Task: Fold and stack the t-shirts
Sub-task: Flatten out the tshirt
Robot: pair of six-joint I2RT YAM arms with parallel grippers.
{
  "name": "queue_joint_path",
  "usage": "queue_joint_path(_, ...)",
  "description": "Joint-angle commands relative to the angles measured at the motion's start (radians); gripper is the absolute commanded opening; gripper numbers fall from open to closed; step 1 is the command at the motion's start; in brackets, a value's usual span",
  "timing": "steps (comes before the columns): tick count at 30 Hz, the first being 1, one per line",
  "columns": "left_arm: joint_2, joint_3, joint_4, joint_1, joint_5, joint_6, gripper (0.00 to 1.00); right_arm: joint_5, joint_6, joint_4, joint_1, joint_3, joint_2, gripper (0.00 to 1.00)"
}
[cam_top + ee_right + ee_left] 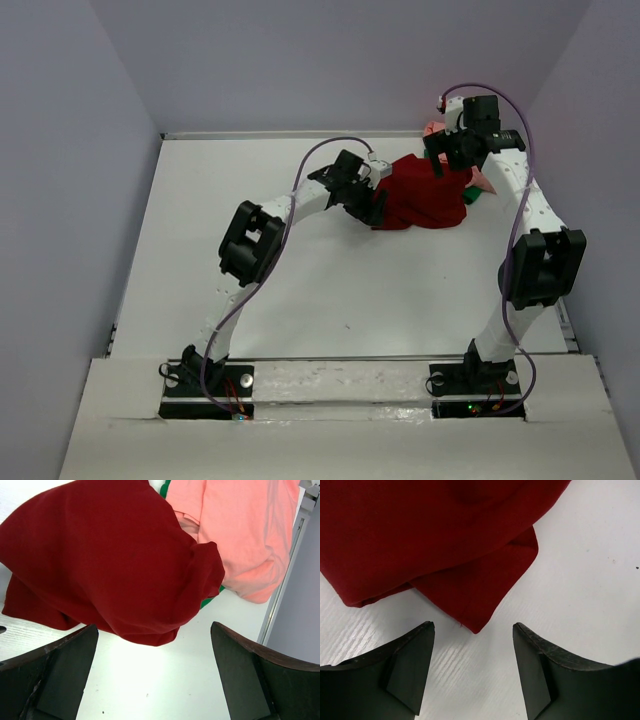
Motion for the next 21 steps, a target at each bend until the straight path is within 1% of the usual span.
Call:
queue_joint_path(1, 0.010, 0.052, -0.022, 0.001, 0.027, -0.025, 0.73, -0.011, -0.001, 0.039, 0.003, -0.007, -0.036, 1.00)
queue_joint_path(11, 0.057, 0.084, -0.031, 0.001, 0.087, -0.028, 0.71, -0.017, 0.000, 0.039, 0.003, -0.007, -0.033, 1.00)
queue_joint_path(13, 0.061, 0.086, -0.033, -0.001, 0.091, -0.055, 0.71, -0.018, -0.001, 0.039, 0.003, -0.007, -0.034, 1.00)
queue_joint_path(16, 0.067, 0.092, -0.033, -0.002, 0.102, -0.058, 0.71, -0.021, 0.000, 0.039, 0.003, -0.007, -0.036, 1.00)
queue_joint_path(19, 0.073, 0.097, -0.033, -0.007, 0.108, -0.060, 0.69, -0.023, 0.002, 0.039, 0.003, -0.010, -0.033, 1.00)
queue_joint_path(21, 0.076, 0.100, -0.033, -0.013, 0.110, -0.058, 0.65, -0.024, 0.002, 0.039, 0.003, -0.015, -0.036, 1.00)
